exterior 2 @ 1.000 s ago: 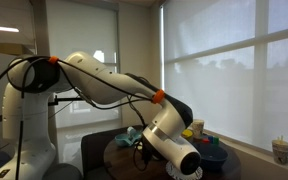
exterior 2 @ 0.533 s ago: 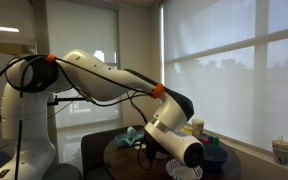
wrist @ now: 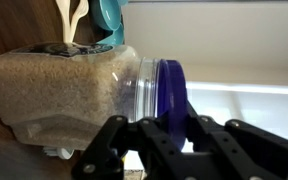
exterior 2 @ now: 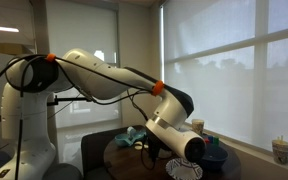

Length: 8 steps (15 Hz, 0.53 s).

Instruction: Place the blue lid on top of the jar

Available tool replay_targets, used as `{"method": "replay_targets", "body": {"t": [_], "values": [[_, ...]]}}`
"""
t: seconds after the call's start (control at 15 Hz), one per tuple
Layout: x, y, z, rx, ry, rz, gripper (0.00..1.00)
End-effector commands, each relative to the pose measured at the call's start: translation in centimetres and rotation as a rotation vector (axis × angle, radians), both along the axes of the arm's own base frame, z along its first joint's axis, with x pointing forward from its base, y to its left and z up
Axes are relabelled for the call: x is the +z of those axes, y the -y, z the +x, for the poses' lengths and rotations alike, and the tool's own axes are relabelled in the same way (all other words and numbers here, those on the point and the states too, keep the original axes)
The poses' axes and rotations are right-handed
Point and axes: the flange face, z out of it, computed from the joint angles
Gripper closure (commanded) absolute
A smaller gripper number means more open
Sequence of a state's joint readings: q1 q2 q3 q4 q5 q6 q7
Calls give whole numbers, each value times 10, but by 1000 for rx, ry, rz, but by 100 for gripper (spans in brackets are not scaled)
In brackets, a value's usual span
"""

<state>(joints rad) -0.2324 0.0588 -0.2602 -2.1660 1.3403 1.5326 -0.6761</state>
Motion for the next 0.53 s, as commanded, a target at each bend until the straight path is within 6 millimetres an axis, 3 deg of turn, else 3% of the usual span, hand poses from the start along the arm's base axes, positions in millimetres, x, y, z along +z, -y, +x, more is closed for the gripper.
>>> {"method": "replay_targets", "body": {"t": [0.0, 0.47], "values": [[-2, -4, 3, 5, 3, -52, 91], [-6, -9, 2, 22, -15, -65, 84]]}}
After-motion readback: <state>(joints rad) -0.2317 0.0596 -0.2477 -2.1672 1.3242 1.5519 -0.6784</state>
